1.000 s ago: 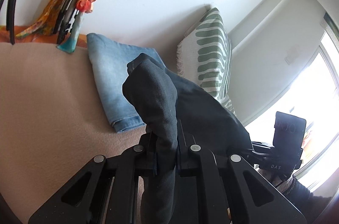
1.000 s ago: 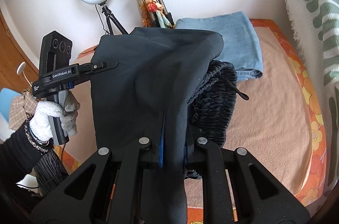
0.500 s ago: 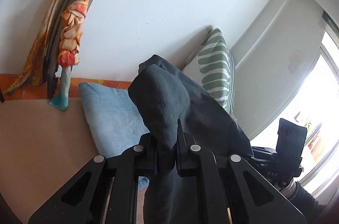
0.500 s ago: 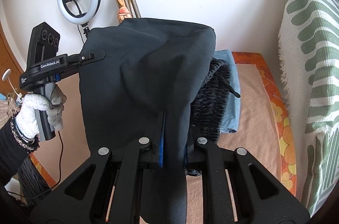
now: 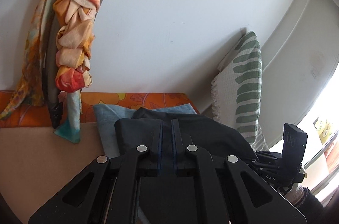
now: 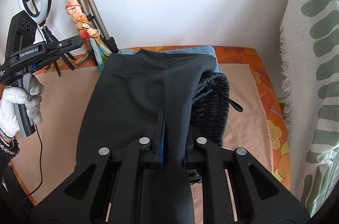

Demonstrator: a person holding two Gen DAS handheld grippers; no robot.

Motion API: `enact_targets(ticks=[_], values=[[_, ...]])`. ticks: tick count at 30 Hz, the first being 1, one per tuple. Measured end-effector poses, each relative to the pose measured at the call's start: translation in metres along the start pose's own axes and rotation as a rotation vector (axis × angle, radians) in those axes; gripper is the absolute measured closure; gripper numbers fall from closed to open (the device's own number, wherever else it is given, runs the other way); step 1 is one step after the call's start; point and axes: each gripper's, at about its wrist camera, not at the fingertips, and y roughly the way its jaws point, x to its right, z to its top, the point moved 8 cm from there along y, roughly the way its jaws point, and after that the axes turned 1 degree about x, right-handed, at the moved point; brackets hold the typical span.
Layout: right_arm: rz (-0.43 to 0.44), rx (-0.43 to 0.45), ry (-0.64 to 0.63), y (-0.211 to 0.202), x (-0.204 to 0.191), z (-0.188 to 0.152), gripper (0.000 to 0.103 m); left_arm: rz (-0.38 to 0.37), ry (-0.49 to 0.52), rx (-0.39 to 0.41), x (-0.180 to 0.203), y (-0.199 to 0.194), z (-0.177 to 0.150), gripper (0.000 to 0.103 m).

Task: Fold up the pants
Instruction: 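Lift the dark pants with both tools and carry them onto the blue jeans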

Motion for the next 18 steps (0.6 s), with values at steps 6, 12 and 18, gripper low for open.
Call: enact_targets(ticks=[6, 12, 18], values=[[0.043, -0.011, 0.055, 0.007, 0.017, -0.011, 0.09, 0.027, -0.063, -0.119, -0.02, 0.03, -0.02, 0.048], [0.059, -0.009, 0.076, 0.008, 0.025, -0.019, 0.09, 0.126, -0.107, -0.175, -0.038, 0.06, -0.033, 0.047], [0.057, -0.007, 0.072, 0.009, 0.025, -0.019, 0.09, 0.088, -0.076, -0.141, -0.032, 0.072, -0.037, 0.099]])
